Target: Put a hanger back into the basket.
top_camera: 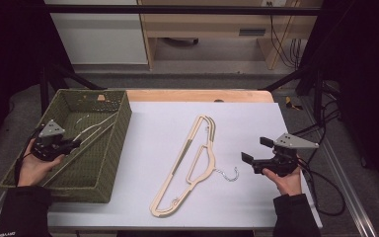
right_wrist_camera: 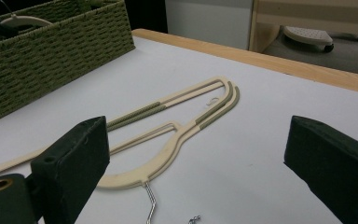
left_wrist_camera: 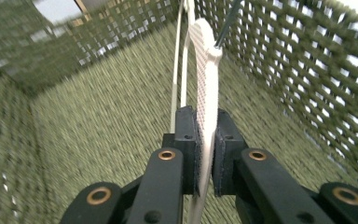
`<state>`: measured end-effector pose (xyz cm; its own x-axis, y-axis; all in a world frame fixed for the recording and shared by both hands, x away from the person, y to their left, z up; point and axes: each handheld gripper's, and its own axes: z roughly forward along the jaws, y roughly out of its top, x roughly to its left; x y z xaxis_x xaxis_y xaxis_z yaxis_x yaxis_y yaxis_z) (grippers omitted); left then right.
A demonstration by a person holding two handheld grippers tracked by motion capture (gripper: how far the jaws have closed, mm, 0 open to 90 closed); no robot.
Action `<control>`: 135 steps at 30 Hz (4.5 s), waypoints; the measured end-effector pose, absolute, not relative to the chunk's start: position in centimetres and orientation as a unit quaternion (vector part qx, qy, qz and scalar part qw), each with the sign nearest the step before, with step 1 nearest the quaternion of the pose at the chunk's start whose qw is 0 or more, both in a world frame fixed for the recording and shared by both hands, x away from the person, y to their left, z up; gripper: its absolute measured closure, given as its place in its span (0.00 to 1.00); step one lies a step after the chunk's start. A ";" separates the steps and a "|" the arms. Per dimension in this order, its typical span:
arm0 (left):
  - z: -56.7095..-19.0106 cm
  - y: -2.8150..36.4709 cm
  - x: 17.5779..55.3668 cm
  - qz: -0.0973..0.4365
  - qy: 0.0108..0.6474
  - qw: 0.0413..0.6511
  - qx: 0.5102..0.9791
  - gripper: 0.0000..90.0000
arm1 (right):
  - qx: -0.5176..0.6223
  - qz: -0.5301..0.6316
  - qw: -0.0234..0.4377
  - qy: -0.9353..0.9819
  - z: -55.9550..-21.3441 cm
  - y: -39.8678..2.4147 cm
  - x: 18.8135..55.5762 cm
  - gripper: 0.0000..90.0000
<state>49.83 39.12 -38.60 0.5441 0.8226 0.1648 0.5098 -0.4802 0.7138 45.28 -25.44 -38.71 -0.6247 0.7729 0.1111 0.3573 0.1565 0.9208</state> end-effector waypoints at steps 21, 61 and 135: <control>-39.9 36.8 49.6 0.204 0.398 0.265 0.854 0.81 | 0.382 0.521 0.196 0.738 -38.8 -25.2 45.3 0.08; -36.6 36.0 48.0 0.255 0.373 0.328 0.830 0.51 | 0.374 0.528 0.201 0.736 -38.4 -25.3 44.9 0.07; -43.8 15.0 42.4 0.166 0.292 0.459 0.823 0.10 | 0.341 0.404 0.104 0.842 -47.7 -19.0 48.7 0.66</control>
<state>42.40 15.02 -43.81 0.7746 0.6324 0.0048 0.3284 -0.4086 0.8516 48.67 -18.96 -47.71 -0.7453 0.6590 0.1010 0.4910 0.4401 0.7518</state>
